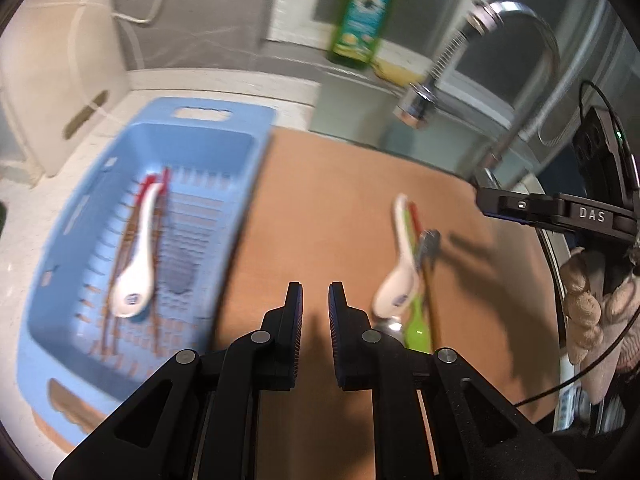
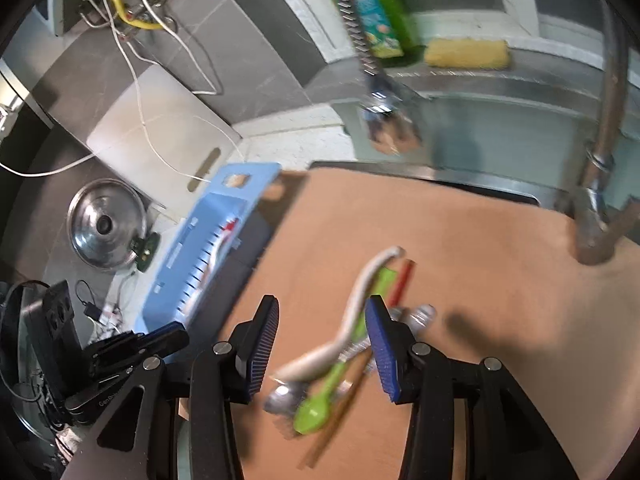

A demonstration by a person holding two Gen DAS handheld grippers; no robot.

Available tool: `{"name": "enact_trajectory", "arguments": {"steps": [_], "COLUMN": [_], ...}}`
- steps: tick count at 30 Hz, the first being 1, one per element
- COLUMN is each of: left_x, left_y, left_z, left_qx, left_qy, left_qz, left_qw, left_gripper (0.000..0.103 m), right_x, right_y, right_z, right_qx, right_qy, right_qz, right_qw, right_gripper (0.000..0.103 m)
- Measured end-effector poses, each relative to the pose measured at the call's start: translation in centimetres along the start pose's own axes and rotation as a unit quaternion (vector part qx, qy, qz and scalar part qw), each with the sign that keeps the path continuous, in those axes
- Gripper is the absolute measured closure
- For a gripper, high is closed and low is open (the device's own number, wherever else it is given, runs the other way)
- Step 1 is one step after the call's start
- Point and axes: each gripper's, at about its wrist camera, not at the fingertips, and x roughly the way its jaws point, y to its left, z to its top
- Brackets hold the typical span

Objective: Organize utensils
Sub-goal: 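Move both tools back over the utensils on the mat, then grasp the white curved-handle spoon with the right tool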

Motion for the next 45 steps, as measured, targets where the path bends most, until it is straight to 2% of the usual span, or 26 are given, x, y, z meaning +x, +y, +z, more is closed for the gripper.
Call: {"name": "enact_trajectory", "arguments": {"steps": [6,13,14,16,18,32,42,45], "left_x": [1.8,3.2,3.2,3.4,3.7,6.2,6.7,6.8], "left_y": [-4.3,-7.5,-7.8,-8.2,-8.4,-8.5,-6.0,-5.4], "left_z": [-0.3,-0.7,-0.7,-0.8,-0.8,-0.4,0.5,0.7], "left_qx": [0.045,0.096,0.1,0.11,0.115,0.145,0.129,0.121], "left_qy": [0.022,0.047,0.049,0.051,0.056,0.074,0.073,0.074], "left_qz": [-0.025,-0.037,-0.039,-0.037,-0.036,-0.005,0.028,0.026], "left_qw": [0.9985,0.9936,0.993,0.9919,0.9912,0.9866,0.9885,0.9896], "left_gripper": [0.091,0.091,0.09,0.078,0.077,0.077,0.077,0.077], "right_x": [1.0,2.7,3.1,4.0,5.1,9.7,11.8,12.1], "right_y": [-3.2,-3.0,-2.7,-2.2,-2.0,-1.4,-0.7,-0.5], "right_z": [-1.2,0.0,0.2,0.4,0.6,1.1,1.5,1.7], "right_qx": [0.056,0.074,0.074,0.074,0.079,0.073,0.078,0.073], "right_qy": [0.039,0.056,0.06,0.071,0.085,0.135,0.142,0.139], "right_qz": [0.023,0.069,0.074,0.083,0.087,0.039,0.036,0.033], "right_qw": [0.997,0.993,0.993,0.991,0.989,0.987,0.986,0.987], "right_gripper": [0.062,0.064,0.068,0.07,0.07,0.07,0.07,0.07]}}
